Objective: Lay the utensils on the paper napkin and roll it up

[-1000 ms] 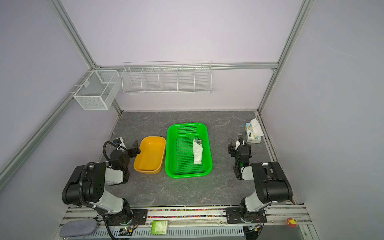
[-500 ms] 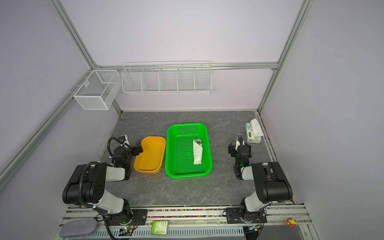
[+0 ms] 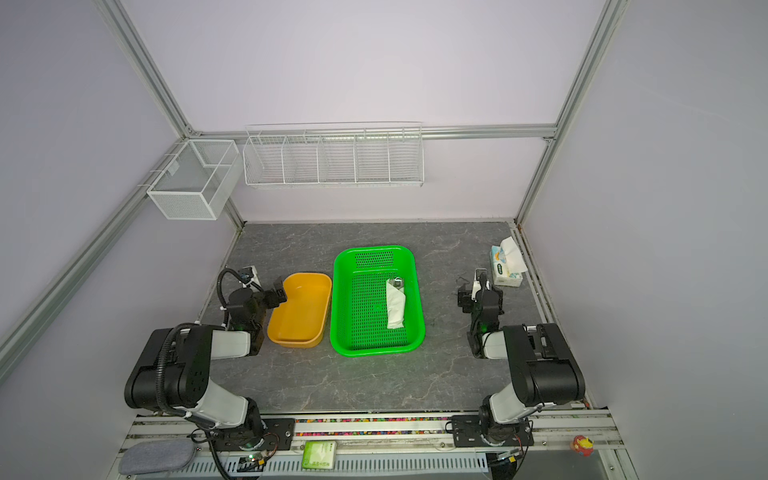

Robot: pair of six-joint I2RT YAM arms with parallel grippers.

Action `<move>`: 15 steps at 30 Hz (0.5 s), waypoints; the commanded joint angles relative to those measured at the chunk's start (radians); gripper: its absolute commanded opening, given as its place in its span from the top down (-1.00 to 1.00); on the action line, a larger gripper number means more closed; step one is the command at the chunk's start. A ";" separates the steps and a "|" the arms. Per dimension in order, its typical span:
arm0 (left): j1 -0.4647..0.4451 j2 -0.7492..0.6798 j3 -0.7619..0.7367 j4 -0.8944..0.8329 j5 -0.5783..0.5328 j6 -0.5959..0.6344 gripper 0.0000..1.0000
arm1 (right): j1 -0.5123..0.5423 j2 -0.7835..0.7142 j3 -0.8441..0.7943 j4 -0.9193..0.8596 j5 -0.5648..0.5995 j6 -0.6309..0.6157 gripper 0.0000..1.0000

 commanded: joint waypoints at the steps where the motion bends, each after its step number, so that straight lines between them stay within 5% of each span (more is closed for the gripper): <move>1: -0.002 -0.013 0.008 -0.013 0.013 0.019 -0.99 | -0.007 -0.007 0.014 0.000 0.001 0.006 -0.78; 15: -0.006 -0.007 0.003 0.006 0.005 0.018 -0.99 | -0.018 -0.008 0.024 -0.023 -0.033 0.014 -0.78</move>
